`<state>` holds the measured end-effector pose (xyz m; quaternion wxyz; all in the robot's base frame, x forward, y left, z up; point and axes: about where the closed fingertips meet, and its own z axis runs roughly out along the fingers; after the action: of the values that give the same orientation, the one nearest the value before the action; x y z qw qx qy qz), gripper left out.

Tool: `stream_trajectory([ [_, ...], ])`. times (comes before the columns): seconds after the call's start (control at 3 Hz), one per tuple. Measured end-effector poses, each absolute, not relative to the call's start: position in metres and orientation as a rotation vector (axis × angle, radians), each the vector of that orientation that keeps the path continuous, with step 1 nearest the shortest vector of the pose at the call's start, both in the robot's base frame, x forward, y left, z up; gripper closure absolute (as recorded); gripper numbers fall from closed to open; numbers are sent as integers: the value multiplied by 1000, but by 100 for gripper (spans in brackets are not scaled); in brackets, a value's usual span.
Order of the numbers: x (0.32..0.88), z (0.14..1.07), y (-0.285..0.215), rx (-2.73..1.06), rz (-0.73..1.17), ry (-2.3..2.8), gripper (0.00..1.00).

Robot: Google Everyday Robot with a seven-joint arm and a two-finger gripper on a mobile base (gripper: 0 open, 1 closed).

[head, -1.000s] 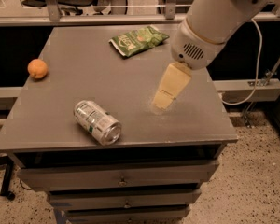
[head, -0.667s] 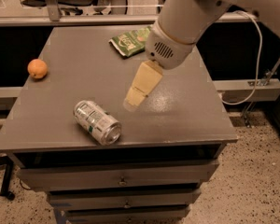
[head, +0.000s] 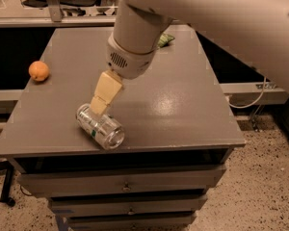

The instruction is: Place 7up can upright

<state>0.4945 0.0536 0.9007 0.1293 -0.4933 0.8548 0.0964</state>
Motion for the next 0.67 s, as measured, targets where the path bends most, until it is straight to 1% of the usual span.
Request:
stream_trajectory([
  [0.67, 489, 871, 98, -1327, 218, 2616, 0],
])
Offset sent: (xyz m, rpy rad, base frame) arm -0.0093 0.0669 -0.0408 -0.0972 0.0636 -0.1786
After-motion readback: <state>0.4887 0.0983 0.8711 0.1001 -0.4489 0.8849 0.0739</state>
